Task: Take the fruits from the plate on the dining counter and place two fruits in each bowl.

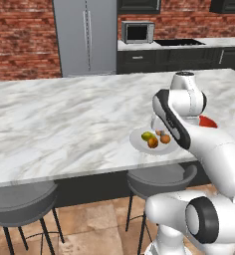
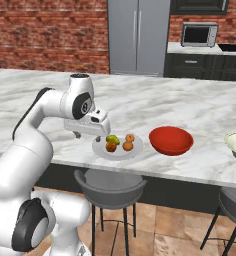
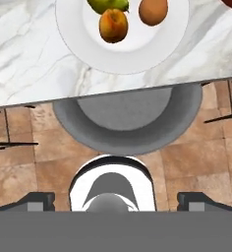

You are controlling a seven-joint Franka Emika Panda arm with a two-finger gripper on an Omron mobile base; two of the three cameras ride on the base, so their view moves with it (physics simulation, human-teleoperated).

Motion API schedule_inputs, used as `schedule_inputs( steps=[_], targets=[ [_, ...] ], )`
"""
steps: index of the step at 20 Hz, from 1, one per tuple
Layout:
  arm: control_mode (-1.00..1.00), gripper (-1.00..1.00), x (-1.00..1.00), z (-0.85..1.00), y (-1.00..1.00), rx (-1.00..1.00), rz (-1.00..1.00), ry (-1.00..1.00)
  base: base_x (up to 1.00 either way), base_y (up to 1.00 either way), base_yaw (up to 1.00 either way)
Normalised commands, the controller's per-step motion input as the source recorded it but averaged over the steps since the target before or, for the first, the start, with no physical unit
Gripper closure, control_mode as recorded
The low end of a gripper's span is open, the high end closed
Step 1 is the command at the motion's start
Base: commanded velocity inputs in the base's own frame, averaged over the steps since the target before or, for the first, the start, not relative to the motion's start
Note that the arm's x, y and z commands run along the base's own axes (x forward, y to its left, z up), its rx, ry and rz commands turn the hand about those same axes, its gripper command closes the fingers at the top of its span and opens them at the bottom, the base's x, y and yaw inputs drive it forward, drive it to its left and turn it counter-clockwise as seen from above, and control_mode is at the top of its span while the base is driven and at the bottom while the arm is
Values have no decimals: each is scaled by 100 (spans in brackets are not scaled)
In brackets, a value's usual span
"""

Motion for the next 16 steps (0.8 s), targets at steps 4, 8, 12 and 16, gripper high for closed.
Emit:
schedule_inputs(
  steps=[4,8,12,16],
  targets=[
    [-100,-100,18,-12,0,-5,-1,19,0,0,0],
    [-100,-100,16,-15,0,-5,0,16,0,0,0],
    [-100,-100,10,-33,0,-2,0,3,0,0,0],
    [-100,-100,0,-52,0,0,0,-21,0,0,0]
  ],
)
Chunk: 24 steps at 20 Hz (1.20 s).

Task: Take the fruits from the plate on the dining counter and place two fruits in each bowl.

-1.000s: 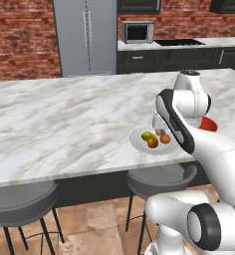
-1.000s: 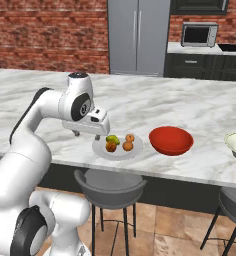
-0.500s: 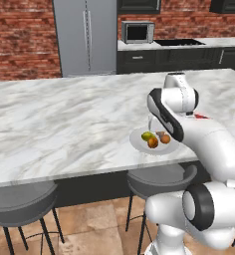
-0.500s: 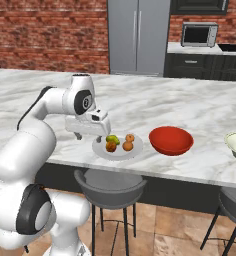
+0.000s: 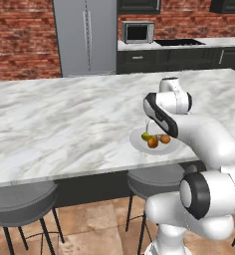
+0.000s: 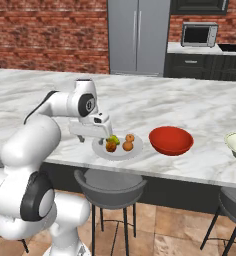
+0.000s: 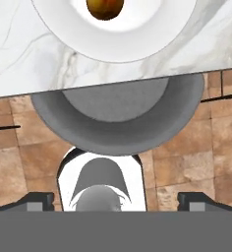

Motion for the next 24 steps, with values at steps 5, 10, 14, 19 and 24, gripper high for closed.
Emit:
schedule_inputs(
  steps=[5,10,14,19,24],
  targets=[
    [-100,-100,11,-39,-4,0,0,-15,0,0,0],
    [-100,-100,44,-26,-14,2,0,0,0,0,0],
    [-100,-100,47,-10,-5,1,0,0,0,0,0],
    [-100,-100,30,-22,-2,1,0,0,0,0,0],
    [-100,-100,28,-29,-1,0,0,0,0,0,0]
  ],
)
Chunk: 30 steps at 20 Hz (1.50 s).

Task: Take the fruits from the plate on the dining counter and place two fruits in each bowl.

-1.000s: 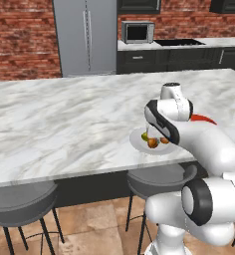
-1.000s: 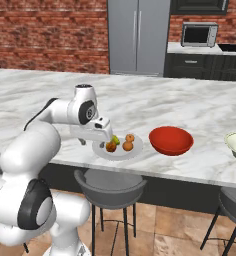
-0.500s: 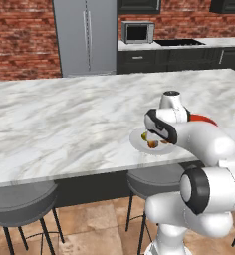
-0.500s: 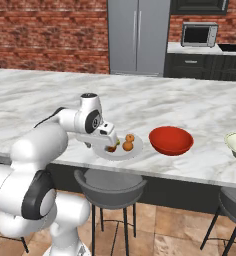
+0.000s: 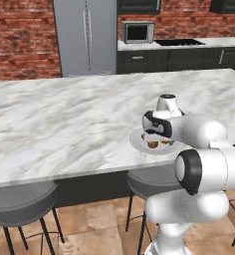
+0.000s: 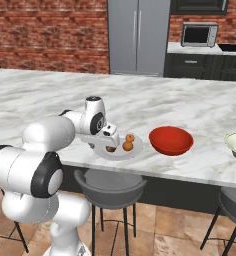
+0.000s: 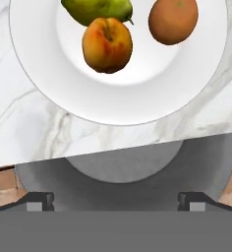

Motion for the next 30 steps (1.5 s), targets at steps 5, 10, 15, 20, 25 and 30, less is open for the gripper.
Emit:
schedule_inputs(
  steps=[5,10,15,20,25,30],
  targets=[
    [-100,-100,32,-18,-3,0,0,0,0,0,0],
    [-100,-100,22,-25,-3,0,0,0,0,0,0],
    [-100,-100,29,-25,-2,0,0,0,0,0,0],
    [-100,-100,37,-15,-3,0,0,0,0,0,0],
    [-100,-100,37,-15,0,3,0,0,0,0,0],
    [-100,-100,41,-30,-1,0,0,0,0,0,0]
  ],
)
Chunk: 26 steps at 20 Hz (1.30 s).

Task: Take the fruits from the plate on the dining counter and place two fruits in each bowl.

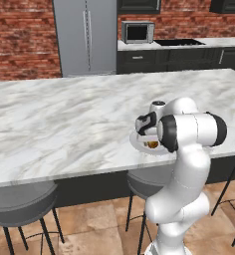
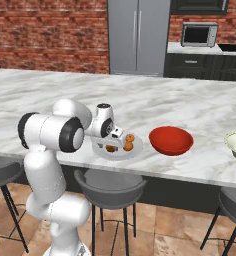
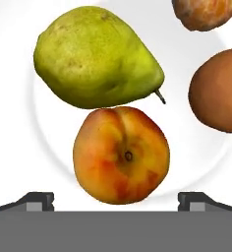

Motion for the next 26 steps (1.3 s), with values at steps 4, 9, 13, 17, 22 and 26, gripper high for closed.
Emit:
schedule_inputs(
  steps=[4,9,13,17,22,26],
  targets=[
    [-100,-100,33,-26,-4,0,0,0,0,0,0],
    [-100,-100,30,-12,-7,0,0,0,0,0,0],
    [-100,-100,-4,-6,-4,2,0,0,0,0,0],
    [-100,100,-17,-12,0,1,-1,0,0,0,0],
    [-100,100,-12,-3,-6,5,-7,0,0,0,0],
    [-100,100,0,70,-30,20,0,-1,0,0,0]
  ],
)
